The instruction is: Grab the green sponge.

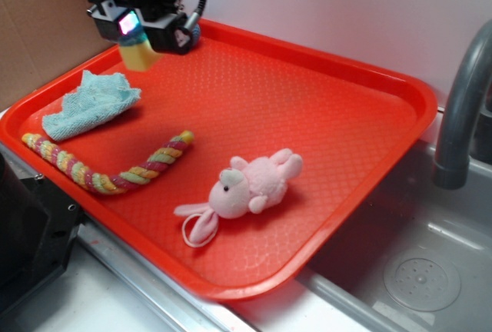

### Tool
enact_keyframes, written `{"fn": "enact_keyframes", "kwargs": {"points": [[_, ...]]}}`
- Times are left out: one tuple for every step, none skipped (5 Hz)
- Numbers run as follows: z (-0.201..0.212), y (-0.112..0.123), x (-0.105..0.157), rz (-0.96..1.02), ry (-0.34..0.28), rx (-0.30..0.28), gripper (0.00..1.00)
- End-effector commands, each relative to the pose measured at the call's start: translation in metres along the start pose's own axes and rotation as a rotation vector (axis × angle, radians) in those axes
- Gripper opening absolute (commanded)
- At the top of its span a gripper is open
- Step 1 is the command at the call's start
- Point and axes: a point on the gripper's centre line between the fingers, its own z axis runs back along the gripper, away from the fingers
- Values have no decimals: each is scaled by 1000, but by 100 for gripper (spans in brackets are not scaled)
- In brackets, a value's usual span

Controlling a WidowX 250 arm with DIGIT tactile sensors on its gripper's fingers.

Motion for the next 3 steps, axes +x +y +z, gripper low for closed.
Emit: {"fn": "enact_keyframes", "kwargs": {"points": [[25,4,32,-43,-16,11,0],[20,1,47,-58,-29,18,0],[15,2,45,-51,4,4,0]]}}
